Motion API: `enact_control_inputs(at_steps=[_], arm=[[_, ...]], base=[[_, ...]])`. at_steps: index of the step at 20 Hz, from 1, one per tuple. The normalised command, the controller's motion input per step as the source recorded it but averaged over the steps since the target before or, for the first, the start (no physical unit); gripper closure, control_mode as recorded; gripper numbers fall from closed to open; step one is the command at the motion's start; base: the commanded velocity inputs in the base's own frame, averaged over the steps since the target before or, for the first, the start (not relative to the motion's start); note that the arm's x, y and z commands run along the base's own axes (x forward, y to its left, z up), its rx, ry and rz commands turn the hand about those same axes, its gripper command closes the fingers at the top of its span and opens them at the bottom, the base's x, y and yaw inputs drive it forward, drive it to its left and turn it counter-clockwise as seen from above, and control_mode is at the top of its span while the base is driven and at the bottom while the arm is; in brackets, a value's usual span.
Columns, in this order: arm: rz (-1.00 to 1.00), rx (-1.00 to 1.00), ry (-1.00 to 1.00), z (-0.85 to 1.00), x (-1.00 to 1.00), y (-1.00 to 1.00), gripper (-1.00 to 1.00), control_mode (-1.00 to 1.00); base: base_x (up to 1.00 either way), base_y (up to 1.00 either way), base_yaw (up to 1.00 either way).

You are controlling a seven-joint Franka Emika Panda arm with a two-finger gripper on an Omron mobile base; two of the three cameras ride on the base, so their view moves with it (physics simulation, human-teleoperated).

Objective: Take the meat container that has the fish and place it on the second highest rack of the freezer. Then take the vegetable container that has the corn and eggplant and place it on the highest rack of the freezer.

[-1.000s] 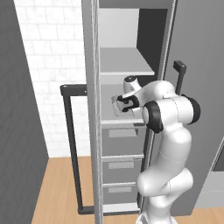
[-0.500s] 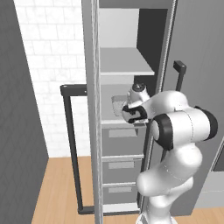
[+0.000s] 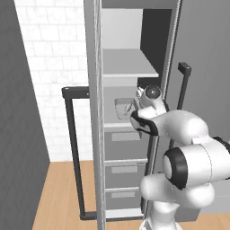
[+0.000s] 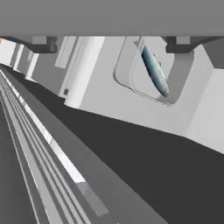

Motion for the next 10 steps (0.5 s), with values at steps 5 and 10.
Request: enact_control_inputs(at_steps=[5,10], arm=[[0.03,-0.09,-0.01,0.64,-0.54,-0.04,-1.00,-1.00],[0.15,-0.18,0.04,0.01,-0.77,-0.11,-1.00,-1.00]], base=[[0.00,0.00,0.00],[0.00,0.00,0.00]])
